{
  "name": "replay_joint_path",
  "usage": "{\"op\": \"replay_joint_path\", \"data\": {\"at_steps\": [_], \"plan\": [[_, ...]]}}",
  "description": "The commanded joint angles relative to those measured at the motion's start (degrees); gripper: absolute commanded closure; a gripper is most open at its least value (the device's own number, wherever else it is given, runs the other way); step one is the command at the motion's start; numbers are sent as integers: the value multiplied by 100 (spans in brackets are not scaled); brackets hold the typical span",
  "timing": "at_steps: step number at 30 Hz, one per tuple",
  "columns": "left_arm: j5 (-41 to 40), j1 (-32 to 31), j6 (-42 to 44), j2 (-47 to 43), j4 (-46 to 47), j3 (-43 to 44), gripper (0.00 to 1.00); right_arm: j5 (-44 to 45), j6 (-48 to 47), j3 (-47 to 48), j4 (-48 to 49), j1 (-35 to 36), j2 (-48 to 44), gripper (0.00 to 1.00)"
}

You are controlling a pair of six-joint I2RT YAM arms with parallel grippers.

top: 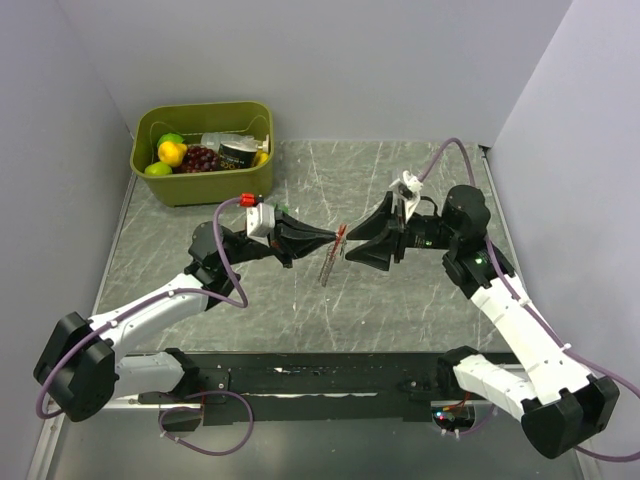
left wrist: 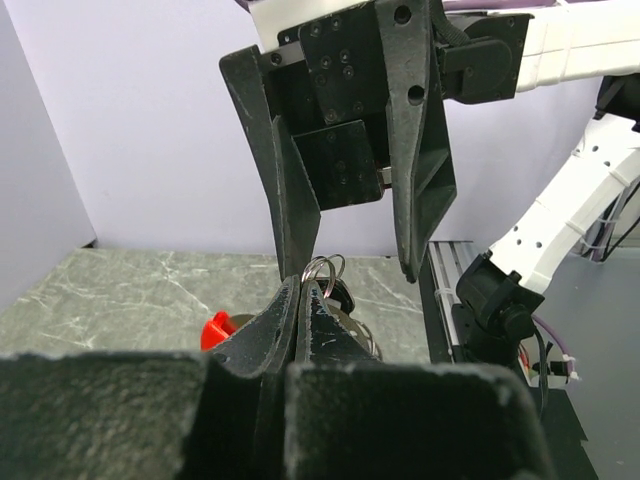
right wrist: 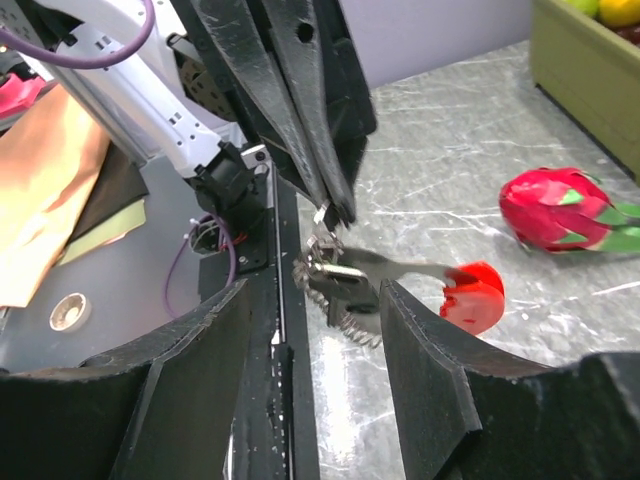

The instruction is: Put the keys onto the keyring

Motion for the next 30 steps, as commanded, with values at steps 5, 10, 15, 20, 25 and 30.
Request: {"op": "replay_joint_path", "data": {"at_steps": [5, 10, 15, 20, 25, 30], "plan": [[138, -26, -139, 28, 251, 227, 99, 455, -176, 350, 66, 274, 140, 42], [235, -26, -157, 63, 173, 306, 99, 605, -238, 492, -101, 344, 263, 59], [156, -26, -78, 11, 93, 262, 99, 675, -413, 501, -294, 344, 254, 74], [217, -26, -69, 37, 50, 315, 99, 640, -387, 457, -277, 353, 272, 86], [217, -26, 10, 2, -30, 333, 99, 579, -370, 439, -259, 344, 281, 97], [182, -26, 54, -60, -48, 289, 99, 535, -352, 430, -251, 336, 307, 100]]}}
